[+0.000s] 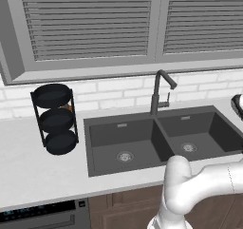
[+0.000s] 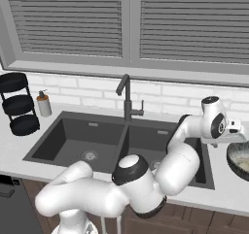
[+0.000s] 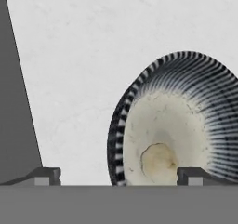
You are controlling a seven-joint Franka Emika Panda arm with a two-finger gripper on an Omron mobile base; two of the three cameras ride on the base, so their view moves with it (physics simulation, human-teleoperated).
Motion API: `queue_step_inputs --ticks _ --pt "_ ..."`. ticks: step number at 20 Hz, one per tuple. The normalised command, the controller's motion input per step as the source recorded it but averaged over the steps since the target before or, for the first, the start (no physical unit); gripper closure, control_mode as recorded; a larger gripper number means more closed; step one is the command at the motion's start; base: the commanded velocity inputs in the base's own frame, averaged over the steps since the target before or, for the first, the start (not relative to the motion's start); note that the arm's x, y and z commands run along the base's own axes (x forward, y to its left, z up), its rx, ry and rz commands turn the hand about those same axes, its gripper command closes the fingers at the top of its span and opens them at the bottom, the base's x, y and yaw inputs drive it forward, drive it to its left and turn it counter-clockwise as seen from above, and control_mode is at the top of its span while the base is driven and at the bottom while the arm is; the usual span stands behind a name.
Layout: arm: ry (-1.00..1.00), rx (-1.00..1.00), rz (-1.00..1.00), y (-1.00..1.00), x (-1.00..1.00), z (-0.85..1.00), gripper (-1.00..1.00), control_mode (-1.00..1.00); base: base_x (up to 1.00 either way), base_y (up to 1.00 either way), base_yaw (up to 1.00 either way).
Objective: Pick the garlic from the sink and place it in the bowl. Then pick the bowl and place it in the microwave. Then close the microwave door and press the start button.
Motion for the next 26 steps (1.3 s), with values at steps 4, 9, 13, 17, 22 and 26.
queue_step_inputs --ticks 4,9,13,17,22,26 --pt "0.16 0.04 0.01 -0.27 0.12 0.0 -1.0 -1.0 0.0 0.0 0.0" --pt "0.15 0.09 0.02 -0.28 0.0 -0.11 -1.0 -1.0 0.0 0.0 0.0" --pt "0.19 0.05 0.0 0.0 0.0 -0.32 -1.0 -1.0 0.0 0.0 0.0" --pt "0.13 0.06 0.0 0.0 0.0 -0.44 -1.0 -1.0 0.0 0.0 0.0" --pt "0.09 0.06 0.03 -0.1 0.0 -0.55 -1.0 -1.0 0.0 0.0 0.0" --pt "0.03 0.06 0.09 -0.07 0.0 -0.46 1.0 -1.0 0.0 0.0 0.0"
